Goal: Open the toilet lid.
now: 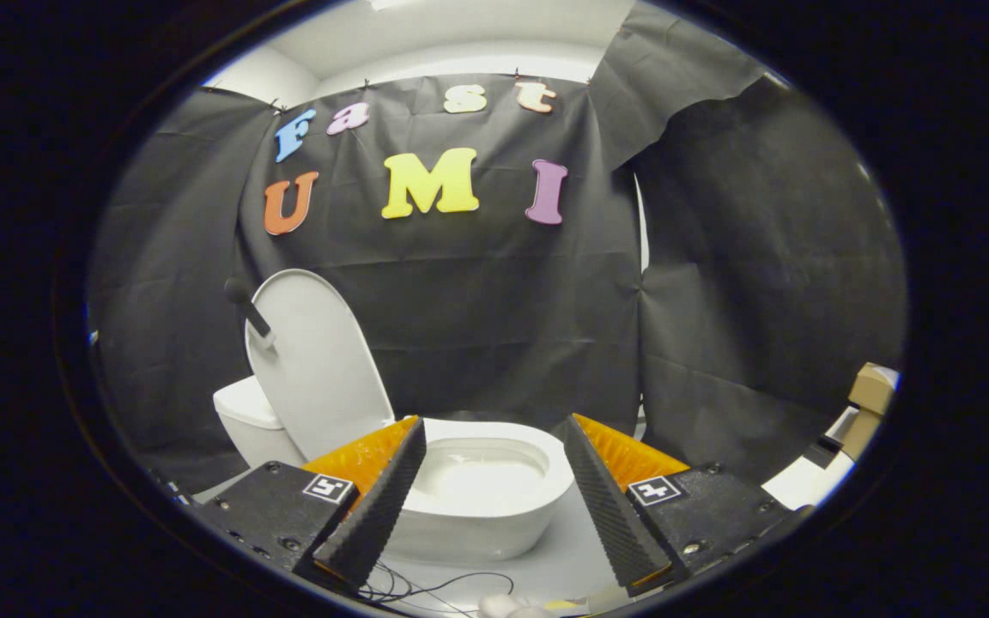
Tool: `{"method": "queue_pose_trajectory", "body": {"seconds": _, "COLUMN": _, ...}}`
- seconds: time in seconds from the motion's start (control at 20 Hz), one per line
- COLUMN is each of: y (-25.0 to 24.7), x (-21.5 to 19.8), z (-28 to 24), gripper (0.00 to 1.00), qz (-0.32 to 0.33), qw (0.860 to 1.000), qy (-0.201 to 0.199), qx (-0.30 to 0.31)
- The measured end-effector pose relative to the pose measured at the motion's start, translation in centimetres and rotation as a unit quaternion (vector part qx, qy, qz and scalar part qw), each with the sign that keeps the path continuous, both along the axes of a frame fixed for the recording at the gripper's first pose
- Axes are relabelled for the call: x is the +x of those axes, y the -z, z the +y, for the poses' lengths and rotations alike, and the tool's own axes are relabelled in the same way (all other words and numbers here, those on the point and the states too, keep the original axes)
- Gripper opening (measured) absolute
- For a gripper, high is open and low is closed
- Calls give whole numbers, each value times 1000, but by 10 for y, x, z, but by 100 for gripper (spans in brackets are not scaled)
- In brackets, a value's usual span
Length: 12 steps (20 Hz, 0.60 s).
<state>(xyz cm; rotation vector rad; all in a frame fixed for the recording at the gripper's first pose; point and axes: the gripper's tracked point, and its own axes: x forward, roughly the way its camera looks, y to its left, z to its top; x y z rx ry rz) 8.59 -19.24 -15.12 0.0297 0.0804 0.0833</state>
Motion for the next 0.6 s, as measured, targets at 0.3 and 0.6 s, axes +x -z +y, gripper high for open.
{"method": "queue_pose_trajectory", "body": {"seconds": 0.3, "y": 3, "x": 3, "z": 6, "gripper": 100, "qz": 0, "qw": 1000, "qy": -8, "qx": 1}}
{"method": "queue_pose_trajectory", "body": {"seconds": 0.6, "y": 5, "x": 8, "z": 17, "gripper": 100, "qz": -1, "qw": 1000, "qy": -22, "qx": 2}}
